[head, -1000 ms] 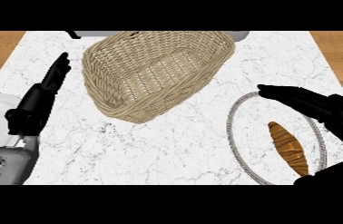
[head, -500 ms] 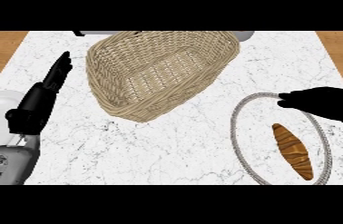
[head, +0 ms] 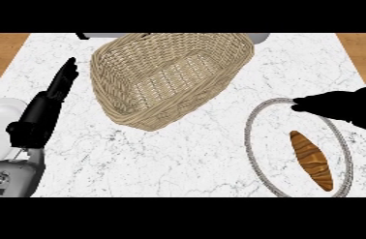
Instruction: Pick the croissant from the placemat and place it in the basket
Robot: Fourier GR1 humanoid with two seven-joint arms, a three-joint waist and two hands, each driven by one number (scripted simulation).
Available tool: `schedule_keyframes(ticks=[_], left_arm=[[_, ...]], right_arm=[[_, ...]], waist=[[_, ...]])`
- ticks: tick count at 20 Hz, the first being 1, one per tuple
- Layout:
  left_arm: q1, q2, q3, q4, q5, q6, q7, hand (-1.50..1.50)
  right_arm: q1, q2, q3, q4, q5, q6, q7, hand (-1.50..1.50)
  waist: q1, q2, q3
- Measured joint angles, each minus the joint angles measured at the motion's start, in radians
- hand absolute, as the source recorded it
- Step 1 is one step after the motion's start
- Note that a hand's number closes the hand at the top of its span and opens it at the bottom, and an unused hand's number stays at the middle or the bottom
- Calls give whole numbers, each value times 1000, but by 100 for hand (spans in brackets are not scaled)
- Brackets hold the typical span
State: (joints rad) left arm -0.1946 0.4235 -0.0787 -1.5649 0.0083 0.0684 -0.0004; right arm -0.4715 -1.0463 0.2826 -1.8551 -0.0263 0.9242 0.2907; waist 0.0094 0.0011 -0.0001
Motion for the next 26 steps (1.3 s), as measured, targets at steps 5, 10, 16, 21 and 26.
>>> schedule_keyframes(ticks=[5,10,16,21,26], left_arm=[[-6,-9,25,28,-7,-24,-23,0],[-22,-30,32,47,-26,-32,-20,0],[-12,-40,53,29,-43,-52,-12,0],[-1,-43,85,41,-43,-81,-34,0],[-9,-58,97,35,-68,-91,-26,0]], right_arm=[[37,65,33,39,188,13,-92,-150],[55,104,88,116,365,9,-190,-150],[83,146,116,211,539,-39,-305,-150],[148,170,124,249,664,-124,-393,-150],[163,225,110,308,749,-170,-461,-150]], waist=[[-2,1,0],[-1,2,1],[-3,0,1],[-7,0,1],[-6,-1,0]])
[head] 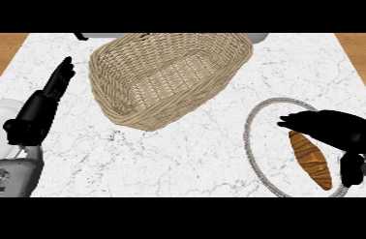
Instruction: Pick the croissant from the placemat and place it in the basket
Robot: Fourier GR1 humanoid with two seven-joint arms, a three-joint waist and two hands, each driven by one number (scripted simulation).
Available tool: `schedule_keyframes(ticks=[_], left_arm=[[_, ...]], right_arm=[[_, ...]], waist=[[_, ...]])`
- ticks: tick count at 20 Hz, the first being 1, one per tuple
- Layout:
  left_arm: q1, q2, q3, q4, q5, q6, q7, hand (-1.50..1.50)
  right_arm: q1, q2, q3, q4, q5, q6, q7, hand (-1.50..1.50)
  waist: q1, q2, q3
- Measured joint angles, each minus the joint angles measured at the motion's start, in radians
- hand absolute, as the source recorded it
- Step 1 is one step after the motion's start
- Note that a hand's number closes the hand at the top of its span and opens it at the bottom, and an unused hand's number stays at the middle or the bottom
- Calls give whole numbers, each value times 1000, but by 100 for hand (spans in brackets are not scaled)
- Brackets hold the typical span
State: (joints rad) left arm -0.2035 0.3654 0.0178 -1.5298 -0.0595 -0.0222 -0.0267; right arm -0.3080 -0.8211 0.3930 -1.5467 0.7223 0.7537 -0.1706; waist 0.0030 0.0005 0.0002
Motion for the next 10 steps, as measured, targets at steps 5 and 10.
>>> schedule_keyframes(ticks=[5,10], left_arm=[[6,-23,5,-27,-16,-8,27,0],[6,-41,19,-29,-33,-21,28,0]], right_arm=[[13,37,-14,59,87,-60,-72,-150],[51,87,-45,73,147,-76,-96,-150]], waist=[[0,0,0],[-2,0,0]])
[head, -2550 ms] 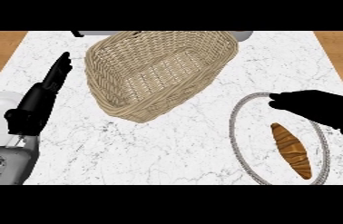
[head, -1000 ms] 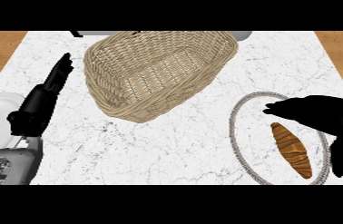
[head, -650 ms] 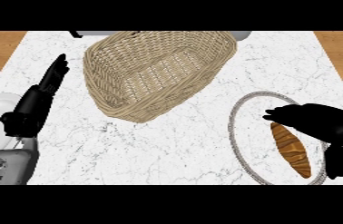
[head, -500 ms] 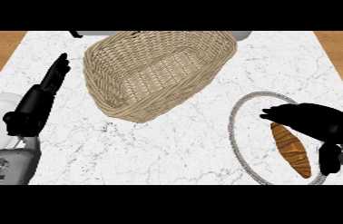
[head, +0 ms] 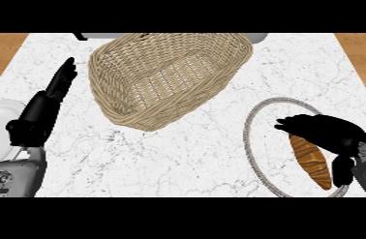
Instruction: Pick the croissant from the placemat and place it in the basket
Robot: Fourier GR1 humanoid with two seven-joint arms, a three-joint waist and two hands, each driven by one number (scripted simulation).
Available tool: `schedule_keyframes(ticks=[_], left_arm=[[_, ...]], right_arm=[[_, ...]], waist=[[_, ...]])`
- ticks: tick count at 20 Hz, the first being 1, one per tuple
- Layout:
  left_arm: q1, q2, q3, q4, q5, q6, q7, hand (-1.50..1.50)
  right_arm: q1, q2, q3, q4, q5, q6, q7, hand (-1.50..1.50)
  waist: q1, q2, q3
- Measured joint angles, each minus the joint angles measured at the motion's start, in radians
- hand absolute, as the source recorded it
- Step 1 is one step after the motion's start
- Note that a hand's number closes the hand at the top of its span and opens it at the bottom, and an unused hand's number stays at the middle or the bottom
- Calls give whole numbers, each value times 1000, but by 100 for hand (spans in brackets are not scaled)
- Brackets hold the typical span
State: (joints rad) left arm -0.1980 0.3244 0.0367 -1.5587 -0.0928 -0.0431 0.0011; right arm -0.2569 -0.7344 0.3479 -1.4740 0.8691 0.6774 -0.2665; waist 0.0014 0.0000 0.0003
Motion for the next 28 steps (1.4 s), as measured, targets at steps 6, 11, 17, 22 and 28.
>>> schedule_keyframes(ticks=[6,11,17,22,28], left_arm=[[16,-25,8,-26,-25,-10,7,0],[-3,-23,36,-14,-28,-34,15,0],[-3,-43,48,-3,-45,-45,-2,0],[-1,-44,63,-1,-49,-64,-14,0],[5,-55,70,-14,-55,-71,-6,0]], right_arm=[[32,30,-42,5,61,9,-40,-150],[35,67,-50,50,127,-1,-66,-150],[63,101,-80,92,193,-39,-96,-150],[41,131,-96,160,242,-67,-133,150],[39,150,-125,194,265,-125,-187,150]], waist=[[-1,0,0],[-1,0,0],[-1,0,0],[0,-2,-3],[3,-11,-12]])
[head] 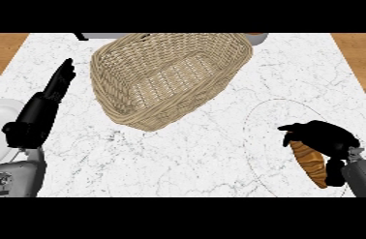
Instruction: Pick the croissant from the placemat and place it in the basket
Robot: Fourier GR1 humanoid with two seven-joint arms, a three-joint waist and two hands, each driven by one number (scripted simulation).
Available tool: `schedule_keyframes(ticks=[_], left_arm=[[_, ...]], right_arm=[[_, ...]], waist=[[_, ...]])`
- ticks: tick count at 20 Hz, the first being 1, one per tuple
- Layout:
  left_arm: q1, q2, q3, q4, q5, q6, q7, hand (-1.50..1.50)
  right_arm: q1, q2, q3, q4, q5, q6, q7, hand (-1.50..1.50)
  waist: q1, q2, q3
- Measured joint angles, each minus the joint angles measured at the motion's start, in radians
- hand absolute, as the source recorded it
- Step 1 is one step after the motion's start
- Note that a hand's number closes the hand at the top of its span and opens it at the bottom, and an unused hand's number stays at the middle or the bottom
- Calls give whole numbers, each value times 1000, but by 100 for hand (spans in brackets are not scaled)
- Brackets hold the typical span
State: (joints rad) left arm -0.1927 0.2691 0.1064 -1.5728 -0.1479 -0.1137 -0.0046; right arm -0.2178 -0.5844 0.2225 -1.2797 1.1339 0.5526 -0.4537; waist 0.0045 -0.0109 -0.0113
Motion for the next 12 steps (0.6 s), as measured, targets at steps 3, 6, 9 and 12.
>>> schedule_keyframes(ticks=[3,6,9,12], left_arm=[[-11,-11,-3,25,-12,7,-16,0],[-14,-5,6,15,-7,-2,-5,0],[-4,0,15,9,-8,3,6,0],[20,8,36,11,-10,16,13,0]], right_arm=[[-14,15,6,13,31,-31,-4,150],[-17,14,3,30,45,-71,-39,150],[22,85,-69,-6,32,-64,121,150],[58,141,-205,0,15,-83,329,150]], waist=[[-3,-2,-5],[-1,-3,-6],[-22,-11,-7],[-81,-24,-9]])
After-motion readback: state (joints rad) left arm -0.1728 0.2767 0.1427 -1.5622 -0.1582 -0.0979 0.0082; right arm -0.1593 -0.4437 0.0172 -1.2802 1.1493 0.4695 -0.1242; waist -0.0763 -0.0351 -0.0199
